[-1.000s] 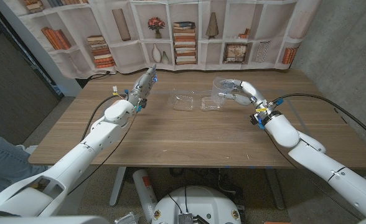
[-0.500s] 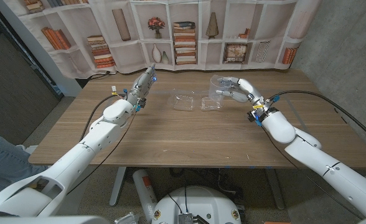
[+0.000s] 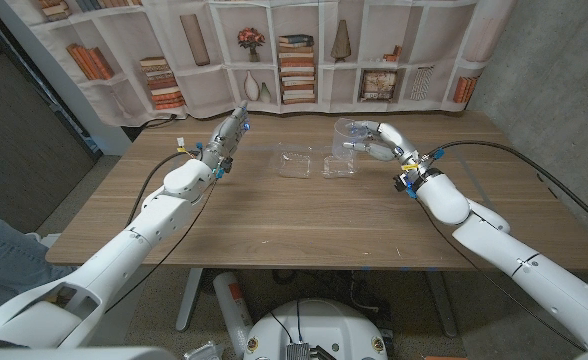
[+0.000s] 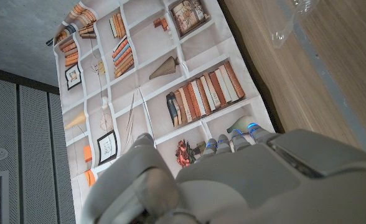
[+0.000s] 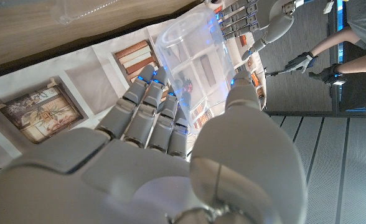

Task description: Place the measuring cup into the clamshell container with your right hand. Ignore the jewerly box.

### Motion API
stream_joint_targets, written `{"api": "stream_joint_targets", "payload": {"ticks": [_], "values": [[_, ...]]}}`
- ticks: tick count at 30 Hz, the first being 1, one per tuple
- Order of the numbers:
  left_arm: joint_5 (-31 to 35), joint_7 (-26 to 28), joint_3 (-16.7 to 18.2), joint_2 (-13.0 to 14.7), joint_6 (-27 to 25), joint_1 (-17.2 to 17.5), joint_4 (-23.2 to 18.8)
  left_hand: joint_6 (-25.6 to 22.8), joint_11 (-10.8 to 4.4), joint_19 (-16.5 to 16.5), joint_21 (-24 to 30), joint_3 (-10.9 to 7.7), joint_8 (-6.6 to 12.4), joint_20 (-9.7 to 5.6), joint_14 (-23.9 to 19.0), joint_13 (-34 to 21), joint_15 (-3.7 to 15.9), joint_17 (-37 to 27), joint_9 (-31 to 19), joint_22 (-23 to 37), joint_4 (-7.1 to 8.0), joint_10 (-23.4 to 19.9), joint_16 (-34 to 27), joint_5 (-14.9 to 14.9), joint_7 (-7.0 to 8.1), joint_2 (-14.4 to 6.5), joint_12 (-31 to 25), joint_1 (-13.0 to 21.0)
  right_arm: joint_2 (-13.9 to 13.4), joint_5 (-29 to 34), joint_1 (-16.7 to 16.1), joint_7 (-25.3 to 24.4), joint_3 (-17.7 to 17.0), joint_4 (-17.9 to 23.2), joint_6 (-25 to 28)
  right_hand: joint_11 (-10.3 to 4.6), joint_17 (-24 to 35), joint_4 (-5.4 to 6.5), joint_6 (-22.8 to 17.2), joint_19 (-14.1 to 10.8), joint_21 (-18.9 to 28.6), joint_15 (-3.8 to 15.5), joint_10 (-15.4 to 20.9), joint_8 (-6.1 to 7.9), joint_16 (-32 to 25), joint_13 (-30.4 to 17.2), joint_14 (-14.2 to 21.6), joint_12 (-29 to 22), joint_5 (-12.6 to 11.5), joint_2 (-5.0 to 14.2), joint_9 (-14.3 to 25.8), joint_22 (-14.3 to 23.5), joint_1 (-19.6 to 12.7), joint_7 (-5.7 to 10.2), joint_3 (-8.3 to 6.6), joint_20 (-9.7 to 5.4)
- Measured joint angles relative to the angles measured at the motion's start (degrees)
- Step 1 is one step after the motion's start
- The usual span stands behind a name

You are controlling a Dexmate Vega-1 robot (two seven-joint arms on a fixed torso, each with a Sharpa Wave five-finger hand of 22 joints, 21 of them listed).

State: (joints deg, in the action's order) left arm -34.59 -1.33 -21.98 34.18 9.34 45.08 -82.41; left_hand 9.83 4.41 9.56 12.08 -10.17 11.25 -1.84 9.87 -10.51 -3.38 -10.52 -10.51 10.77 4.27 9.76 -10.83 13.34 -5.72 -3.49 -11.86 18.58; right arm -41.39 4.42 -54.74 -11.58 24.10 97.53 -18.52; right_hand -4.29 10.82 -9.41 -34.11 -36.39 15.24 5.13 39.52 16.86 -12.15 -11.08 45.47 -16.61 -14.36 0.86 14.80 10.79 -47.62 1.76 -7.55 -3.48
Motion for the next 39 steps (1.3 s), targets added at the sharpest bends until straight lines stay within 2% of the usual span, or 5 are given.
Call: {"api": "stream_joint_targets", "payload": {"ticks": [19, 23, 39], "values": [[-0.1, -0.3, 0.3, 0.2, 0.5, 0.2, 0.0, 0.0, 0.0, 0.0, 0.0, 0.0, 0.0, 0.0, 0.0, 0.0, 0.0, 0.0, 0.0, 0.0, 0.0, 0.0, 0.0, 0.0, 0.0, -0.2, 0.0, 0.2, 1.2, 0.2, 2.8, 0.5, 1.7, -1.8, 0.8, 0.0, 0.0, 0.01, 0.0, -0.2, -0.2, -0.01, 0.0, -0.01, 0.0, 0.0, 0.0, 0.3, 0.5, -0.25, 0.0, 0.0, -0.2, 0.01, 0.01, -0.22], [-0.1, -0.3, 0.3, 0.2, 0.6, 0.1, 0.0, 0.0, -0.01, 0.0, 0.0, 0.0, 0.0, 0.0, 0.0, 0.0, 0.0, 0.0, 0.0, 0.0, 0.0, 0.0, 0.0, 0.0, 0.0, -0.2, 0.0, 0.2, 1.6, 0.3, 3.4, 0.5, 2.1, -2.3, 0.9, 0.01, 0.0, 0.1, -0.2, -0.2, -0.2, -0.01, 0.0, -0.02, 0.4, 0.0, 0.0, 0.3, 0.5, -0.24, -0.1, 0.0, -0.2, -0.25, -0.87, -0.21], [-0.1, -0.6, 0.3, 0.2, 0.9, -0.1, 0.0, 0.0, -0.01, 0.0, 0.0, -0.01, 0.0, 0.0, 0.0, 0.0, 0.0, 0.0, 0.0, 0.0, 0.01, 0.0, 0.0, 0.0, 0.0, -0.2, 0.0, 0.2, 3.1, 0.5, 6.2, 0.4, 3.9, -4.7, 0.9, 0.02, 0.0, 0.11, -0.3, -0.4, -0.2, 0.1, 0.0, -0.28, 0.4, 0.0, 0.3, 0.3, 1.0, -0.18, 0.0, 0.0, -0.2, -0.3, -0.89, 0.0]]}}
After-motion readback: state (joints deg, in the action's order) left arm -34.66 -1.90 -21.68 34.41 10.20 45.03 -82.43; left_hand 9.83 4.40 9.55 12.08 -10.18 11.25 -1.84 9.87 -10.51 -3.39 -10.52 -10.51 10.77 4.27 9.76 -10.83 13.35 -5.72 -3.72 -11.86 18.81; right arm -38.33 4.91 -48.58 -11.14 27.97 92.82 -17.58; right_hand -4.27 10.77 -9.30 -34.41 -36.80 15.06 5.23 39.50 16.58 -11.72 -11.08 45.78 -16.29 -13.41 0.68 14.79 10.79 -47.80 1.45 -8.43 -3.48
